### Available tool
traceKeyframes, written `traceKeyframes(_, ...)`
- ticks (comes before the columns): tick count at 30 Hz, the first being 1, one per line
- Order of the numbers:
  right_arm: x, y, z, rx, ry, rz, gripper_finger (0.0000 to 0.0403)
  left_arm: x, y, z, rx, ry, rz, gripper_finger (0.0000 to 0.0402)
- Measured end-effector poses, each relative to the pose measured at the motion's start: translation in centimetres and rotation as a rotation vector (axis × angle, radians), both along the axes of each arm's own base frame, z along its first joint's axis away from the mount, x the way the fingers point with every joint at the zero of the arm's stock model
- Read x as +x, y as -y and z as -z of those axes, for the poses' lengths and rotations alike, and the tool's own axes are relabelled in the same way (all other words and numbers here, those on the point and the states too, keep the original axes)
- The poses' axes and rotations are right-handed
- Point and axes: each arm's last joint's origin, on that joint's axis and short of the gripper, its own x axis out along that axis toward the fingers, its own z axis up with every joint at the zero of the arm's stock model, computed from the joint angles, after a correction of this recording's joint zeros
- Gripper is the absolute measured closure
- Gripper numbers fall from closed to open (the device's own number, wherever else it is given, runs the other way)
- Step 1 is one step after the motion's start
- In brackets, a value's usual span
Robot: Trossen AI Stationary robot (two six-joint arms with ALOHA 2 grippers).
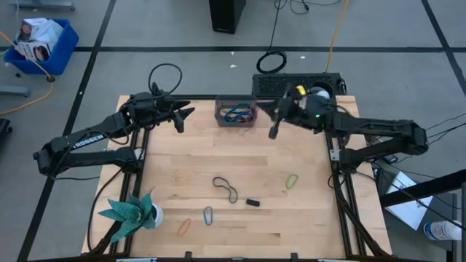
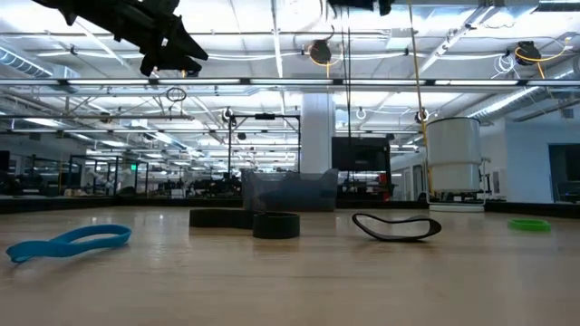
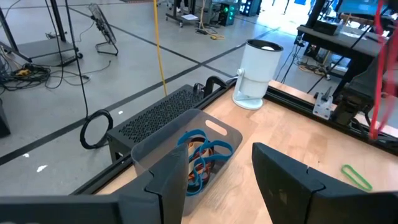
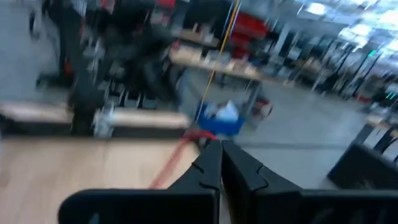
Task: Pick and place rubber bands into bin
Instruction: Put the red rubber band into the black bin
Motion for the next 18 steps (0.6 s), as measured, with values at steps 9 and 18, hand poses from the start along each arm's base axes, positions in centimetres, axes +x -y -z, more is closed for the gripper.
traceKeyframes(9,-0.4,1.6,-3.6,-0.100,0.234,0.064,0.0403,0.0,0.0,0.0,0.001,0.000,0.001,0.0217)
traceKeyframes(18,2.9,5.7,-5.8,-0.093,0.154,0.145,0.0403,0.0,0.0,0.0,0.005,-0.003,0.002,0.0217)
